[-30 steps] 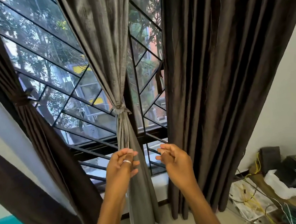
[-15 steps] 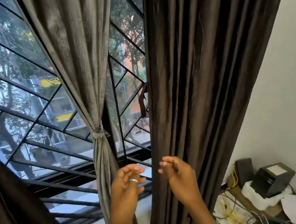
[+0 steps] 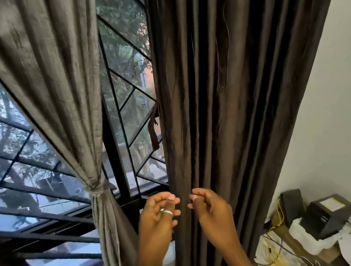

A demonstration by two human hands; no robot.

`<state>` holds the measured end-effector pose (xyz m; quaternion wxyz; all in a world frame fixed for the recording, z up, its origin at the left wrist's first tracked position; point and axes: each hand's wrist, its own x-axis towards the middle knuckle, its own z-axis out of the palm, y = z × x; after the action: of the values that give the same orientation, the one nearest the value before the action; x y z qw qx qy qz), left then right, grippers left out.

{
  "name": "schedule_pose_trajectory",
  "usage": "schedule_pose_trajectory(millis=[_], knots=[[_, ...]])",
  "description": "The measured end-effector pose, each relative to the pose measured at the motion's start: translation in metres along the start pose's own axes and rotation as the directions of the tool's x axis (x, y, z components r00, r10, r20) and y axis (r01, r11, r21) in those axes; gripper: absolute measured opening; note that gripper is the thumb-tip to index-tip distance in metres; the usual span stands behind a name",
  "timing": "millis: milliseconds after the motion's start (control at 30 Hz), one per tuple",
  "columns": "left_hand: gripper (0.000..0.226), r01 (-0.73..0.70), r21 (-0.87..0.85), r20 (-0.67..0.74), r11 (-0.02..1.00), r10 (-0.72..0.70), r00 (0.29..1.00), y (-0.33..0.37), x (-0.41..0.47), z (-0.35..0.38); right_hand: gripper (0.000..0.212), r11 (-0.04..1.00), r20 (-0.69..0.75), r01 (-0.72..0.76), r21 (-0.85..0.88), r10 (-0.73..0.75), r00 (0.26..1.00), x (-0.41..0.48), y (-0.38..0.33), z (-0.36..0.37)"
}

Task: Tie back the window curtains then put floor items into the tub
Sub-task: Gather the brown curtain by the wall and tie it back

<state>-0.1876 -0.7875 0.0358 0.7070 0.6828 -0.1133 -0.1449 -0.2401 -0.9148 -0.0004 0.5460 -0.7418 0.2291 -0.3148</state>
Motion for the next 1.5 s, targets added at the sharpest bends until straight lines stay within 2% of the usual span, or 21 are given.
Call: schedule_pose_trajectory(millis=[233, 367, 500, 633, 700, 800, 900, 1000, 1133, 1200, 1267, 1333, 1400, 1500], knots=[[0.013, -0.059, -0.032, -0.132, 0.998, 0.054, 0.99, 0.009, 0.038, 0.053, 0.025, 0.98, -0.07, 0.181, -0.083, -0.187, 0.98, 0.062, -0.004, -0.014], [0.024, -0.111, 0.002, -0.209, 0.994, 0.109, 0.972, 0.013, 0.049, 0.076, 0.034, 0.961, -0.001, 0.267, -0.069, -0.268, 0.964, 0.094, -0.016, -0.014], [0.03, -0.152, 0.079, -0.347, 0.985, 0.17, 0.922, 0.015, 0.053, 0.087, 0.031, 0.938, 0.108, 0.344, -0.037, -0.338, 0.935, 0.113, -0.016, -0.002], [0.031, -0.19, 0.131, -0.453, 0.973, 0.229, 0.862, 0.018, 0.048, 0.091, 0.018, 0.892, 0.119, 0.452, -0.023, -0.447, 0.887, 0.115, -0.003, 0.005], [0.033, -0.223, 0.187, -0.495, 0.957, 0.288, 0.82, 0.021, 0.041, 0.091, 0.015, 0.877, 0.155, 0.479, 0.038, -0.478, 0.864, 0.105, -0.002, 0.004], [0.043, -0.266, 0.277, -0.512, 0.923, 0.376, 0.772, 0.028, 0.035, 0.096, 0.026, 0.819, 0.249, 0.574, 0.011, -0.558, 0.792, 0.089, -0.003, -0.002], [0.035, -0.224, 0.434, -0.55, 0.873, 0.453, 0.702, 0.036, 0.033, 0.105, 0.024, 0.871, 0.304, 0.488, 0.056, -0.48, 0.823, 0.083, 0.001, -0.002], [0.018, -0.107, 0.611, -0.578, 0.784, 0.535, 0.617, 0.041, 0.037, 0.113, 0.015, 0.864, 0.281, 0.49, 0.117, -0.502, 0.818, 0.084, 0.0, -0.007], [0.032, -0.056, 0.689, -0.549, 0.723, 0.57, 0.612, 0.039, 0.041, 0.109, 0.018, 0.863, 0.311, 0.448, 0.234, -0.503, 0.806, 0.089, -0.004, -0.018], [0.033, -0.062, 0.692, -0.524, 0.719, 0.559, 0.642, 0.039, 0.041, 0.102, 0.019, 0.873, 0.245, 0.42, 0.248, -0.476, 0.844, 0.092, -0.008, -0.026], [0.032, -0.094, 0.674, -0.511, 0.733, 0.554, 0.658, 0.04, 0.042, 0.096, 0.019, 0.882, 0.032, 0.429, 0.196, -0.442, 0.896, 0.101, -0.015, -0.037], [0.032, -0.131, 0.65, -0.503, 0.748, 0.553, 0.664, 0.04, 0.044, 0.089, 0.019, 0.896, -0.167, 0.429, 0.11, -0.409, 0.897, 0.112, -0.027, -0.048], [0.031, -0.159, 0.632, -0.488, 0.758, 0.549, 0.678, 0.041, 0.043, 0.082, 0.026, 0.915, -0.215, 0.402, 0.036, -0.385, 0.897, 0.118, -0.039, -0.052], [0.031, -0.19, 0.632, -0.45, 0.751, 0.556, 0.699, 0.041, 0.04, 0.068, 0.043, 0.923, -0.163, 0.376, -0.079, -0.384, 0.909, 0.123, -0.048, -0.044]])
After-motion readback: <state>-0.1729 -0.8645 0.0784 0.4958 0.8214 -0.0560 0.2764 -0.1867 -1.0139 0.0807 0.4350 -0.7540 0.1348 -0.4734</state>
